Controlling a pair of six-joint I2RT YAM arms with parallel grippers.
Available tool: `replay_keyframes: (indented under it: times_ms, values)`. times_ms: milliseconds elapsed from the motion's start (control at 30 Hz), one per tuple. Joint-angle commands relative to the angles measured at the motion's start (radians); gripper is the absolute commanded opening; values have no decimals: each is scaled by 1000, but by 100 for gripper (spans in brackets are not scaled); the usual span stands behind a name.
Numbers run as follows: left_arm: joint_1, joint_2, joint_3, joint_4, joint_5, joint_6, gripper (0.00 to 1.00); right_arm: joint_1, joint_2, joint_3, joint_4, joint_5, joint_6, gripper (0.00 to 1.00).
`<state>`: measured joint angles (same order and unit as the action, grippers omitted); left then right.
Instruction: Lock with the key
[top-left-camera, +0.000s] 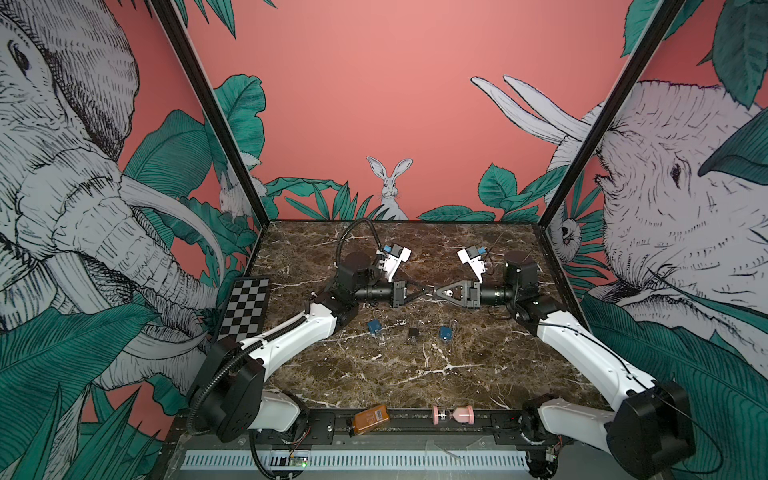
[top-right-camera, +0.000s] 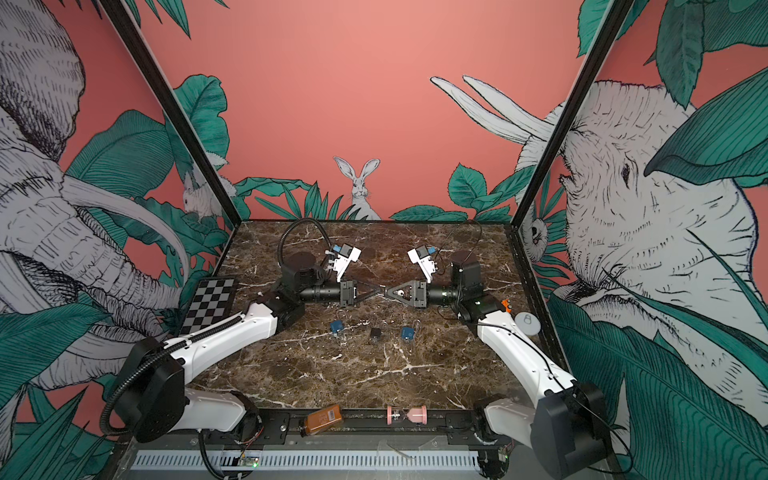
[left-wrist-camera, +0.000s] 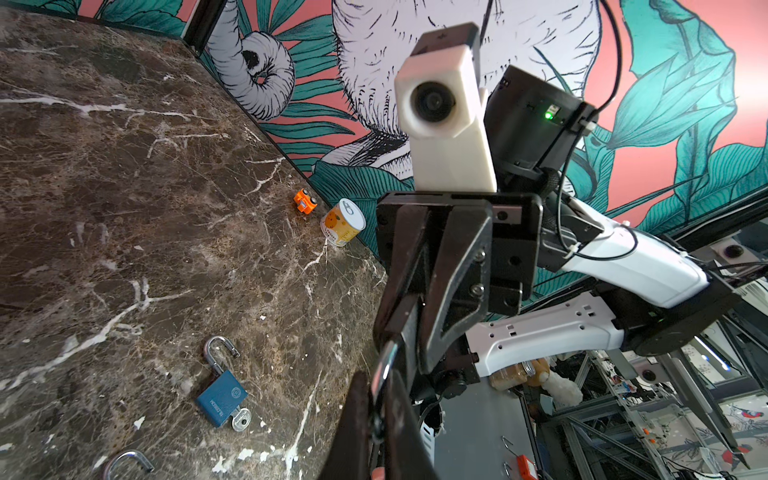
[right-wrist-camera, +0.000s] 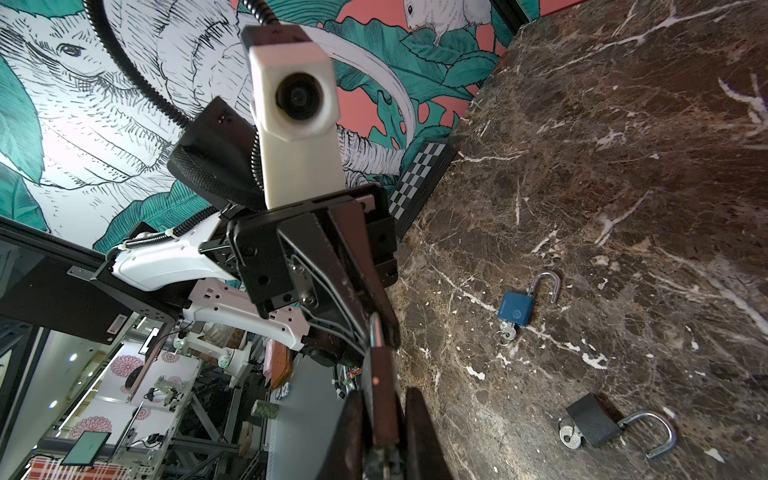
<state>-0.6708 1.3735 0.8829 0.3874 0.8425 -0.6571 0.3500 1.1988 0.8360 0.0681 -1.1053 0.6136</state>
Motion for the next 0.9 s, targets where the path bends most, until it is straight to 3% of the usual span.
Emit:
replay_keyframes:
  times_ms: [0,333,500,667,733,867]
  values:
    - [-133,-10,60,126,193,21,0,27,61,15,92,145,39,0]
    - [-142,-8,61,134,201,21,0,64,117,42,88,159,22,0]
    - [-109,-28,33,75,54,45,0,52,96,21,52,207,16,0]
    - [-37,17,6,193,27,-89,0,16,64,-64,220,154,133,1]
    - [12,34,-21,279,14,-158,0,6,48,-89,276,142,168,9]
    - [20,57,-25,315,23,-187,0,3,22,-105,278,142,164,16]
